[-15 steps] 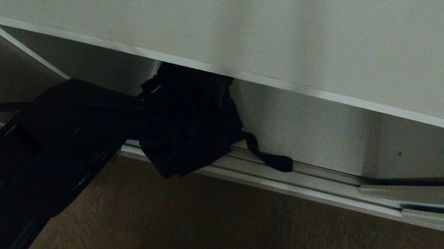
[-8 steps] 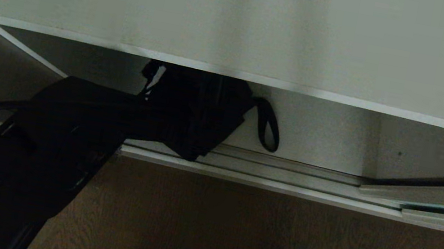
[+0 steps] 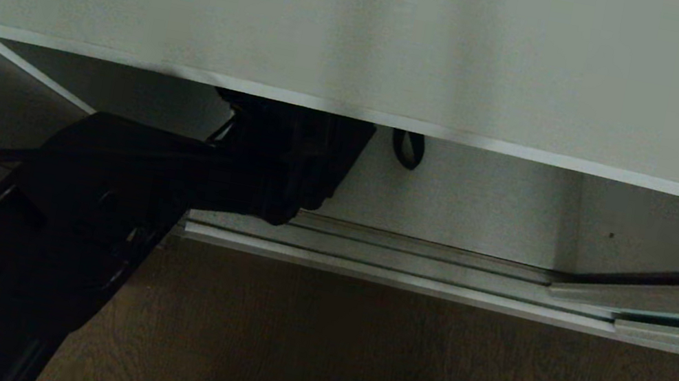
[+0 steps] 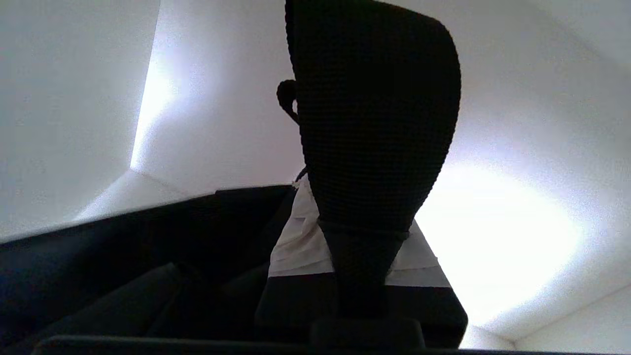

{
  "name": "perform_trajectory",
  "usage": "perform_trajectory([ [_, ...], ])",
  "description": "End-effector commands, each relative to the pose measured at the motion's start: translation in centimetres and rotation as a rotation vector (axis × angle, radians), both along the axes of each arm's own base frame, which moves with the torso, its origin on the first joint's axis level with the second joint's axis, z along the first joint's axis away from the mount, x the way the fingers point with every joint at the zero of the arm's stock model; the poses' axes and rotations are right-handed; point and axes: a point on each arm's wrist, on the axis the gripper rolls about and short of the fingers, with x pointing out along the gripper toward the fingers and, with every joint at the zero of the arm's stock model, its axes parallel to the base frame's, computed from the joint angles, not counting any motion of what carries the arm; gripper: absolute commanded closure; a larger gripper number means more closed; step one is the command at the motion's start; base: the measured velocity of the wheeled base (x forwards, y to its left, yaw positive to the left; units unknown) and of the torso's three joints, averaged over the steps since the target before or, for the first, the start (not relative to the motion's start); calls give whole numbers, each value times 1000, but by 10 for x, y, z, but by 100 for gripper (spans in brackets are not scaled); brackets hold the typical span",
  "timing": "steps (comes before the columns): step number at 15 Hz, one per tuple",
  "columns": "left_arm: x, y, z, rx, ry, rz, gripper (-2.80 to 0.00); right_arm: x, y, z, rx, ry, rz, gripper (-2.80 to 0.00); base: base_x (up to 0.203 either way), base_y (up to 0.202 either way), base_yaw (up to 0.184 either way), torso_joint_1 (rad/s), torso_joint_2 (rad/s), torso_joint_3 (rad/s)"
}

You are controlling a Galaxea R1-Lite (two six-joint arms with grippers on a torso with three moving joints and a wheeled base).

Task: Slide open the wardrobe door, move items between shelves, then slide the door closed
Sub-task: Place the bag on the lower shelf

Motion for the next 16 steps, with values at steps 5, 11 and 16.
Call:
perform_trajectory([
  [5, 29, -19, -68, 116, 53, 4, 0, 0, 0, 0, 0, -2, 0, 0, 0, 0, 0, 0, 0, 0],
  [11, 40, -26, -96, 161, 95, 4, 0, 0, 0, 0, 0, -2, 0, 0, 0, 0, 0, 0, 0, 0],
  [16, 37, -23, -87, 160, 83, 21, -280, 0, 0, 0, 0, -2, 0, 0, 0, 0, 0, 0, 0, 0],
])
